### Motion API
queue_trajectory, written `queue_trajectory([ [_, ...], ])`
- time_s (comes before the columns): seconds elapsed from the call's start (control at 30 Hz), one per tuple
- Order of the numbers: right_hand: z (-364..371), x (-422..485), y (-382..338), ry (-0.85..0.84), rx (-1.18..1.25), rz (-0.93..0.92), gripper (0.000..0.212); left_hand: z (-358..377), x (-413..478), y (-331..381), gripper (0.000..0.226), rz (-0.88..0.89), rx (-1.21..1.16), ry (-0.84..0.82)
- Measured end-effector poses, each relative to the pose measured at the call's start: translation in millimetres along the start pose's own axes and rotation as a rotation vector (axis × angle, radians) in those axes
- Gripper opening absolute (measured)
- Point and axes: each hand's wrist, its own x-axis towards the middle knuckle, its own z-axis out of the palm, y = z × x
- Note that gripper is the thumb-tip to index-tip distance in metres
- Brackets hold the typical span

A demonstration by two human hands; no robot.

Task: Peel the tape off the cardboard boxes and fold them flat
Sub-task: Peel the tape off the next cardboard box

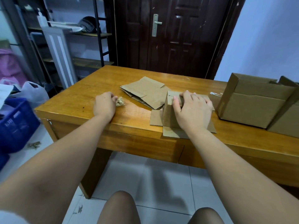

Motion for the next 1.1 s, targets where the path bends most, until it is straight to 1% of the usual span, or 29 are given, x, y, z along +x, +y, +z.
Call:
queue_trajectory([
  [0.07, -0.3, -0.4, 0.0, -0.012, -0.009, 0.001, 0.058, 0.1, -0.4, -1.4, 0.024, 0.001, 0.015, 0.036],
  [0.1, -0.7, -0.7, 0.0, -0.019, -0.012, 0.000, 0.058, -0.1, 0.0, -2.0, 0.020, -0.015, -0.008, 0.054],
  [0.17, -1.9, -0.6, -0.5, -0.034, -0.011, -0.003, 0.056, -3.0, 1.8, -2.8, 0.009, -0.078, -0.126, 0.087],
  [0.3, -3.6, 0.2, -1.9, -0.023, 0.006, 0.006, 0.050, -7.1, 0.7, 0.7, 0.018, -0.189, -0.412, 0.130],
  [0.33, -4.7, 0.4, -2.4, -0.024, 0.005, 0.014, 0.049, -8.3, -0.5, 4.5, 0.023, -0.202, -0.464, 0.156],
  [0.4, -6.1, 1.3, -3.2, -0.034, 0.010, 0.030, 0.046, -10.5, -5.4, 18.3, 0.032, -0.160, -0.472, 0.218],
  [0.47, -8.1, 1.9, -4.1, -0.037, 0.004, 0.036, 0.045, -14.4, -15.3, 42.7, 0.031, -0.028, -0.390, 0.237],
  [0.5, -8.4, 2.0, -4.7, -0.036, -0.003, 0.035, 0.045, -16.3, -21.9, 57.0, 0.026, 0.068, -0.360, 0.215],
  [0.57, -7.7, 1.1, -5.4, -0.042, -0.022, 0.027, 0.046, -20.6, -38.0, 88.2, 0.017, 0.260, -0.383, 0.071],
  [0.6, -7.9, 0.4, -5.7, -0.049, -0.030, 0.018, 0.047, -21.4, -46.5, 101.7, 0.016, 0.346, -0.410, -0.057],
  [0.67, -10.8, 0.3, -4.6, -0.063, -0.025, -0.003, 0.044, -19.8, -63.5, 123.0, 0.025, 0.500, -0.374, -0.327],
  [0.7, -13.7, 1.0, -3.7, -0.071, -0.022, -0.010, 0.040, -15.2, -70.1, 128.8, 0.031, 0.562, -0.326, -0.404],
  [0.73, -17.4, 2.1, -1.1, -0.077, -0.019, -0.013, 0.037, -9.9, -75.1, 132.9, 0.033, 0.607, -0.286, -0.417],
  [0.77, -21.1, 3.6, 1.5, -0.087, -0.010, -0.010, 0.035, -5.4, -78.7, 134.6, 0.034, 0.624, -0.266, -0.388],
  [0.87, -27.8, 5.5, 10.1, -0.076, 0.133, 0.056, 0.030, 3.6, -81.3, 134.4, 0.042, 0.592, -0.195, -0.308],
  [0.93, -27.8, 4.1, 16.5, -0.011, 0.225, 0.105, 0.025, 3.2, -80.8, 136.9, 0.053, 0.567, -0.138, -0.297],
  [1.0, -26.9, 1.5, 21.3, 0.029, 0.278, 0.202, 0.029, 1.4, -79.3, 140.6, 0.065, 0.519, -0.129, -0.291],
  [1.03, -28.3, 0.6, 21.6, 0.027, 0.375, 0.278, 0.035, 0.6, -79.3, 142.1, 0.068, 0.486, -0.139, -0.285],
  [1.1, -32.2, 0.3, 19.9, 0.029, 0.658, 0.419, 0.046, -1.1, -80.3, 144.3, 0.065, 0.432, -0.159, -0.256],
])
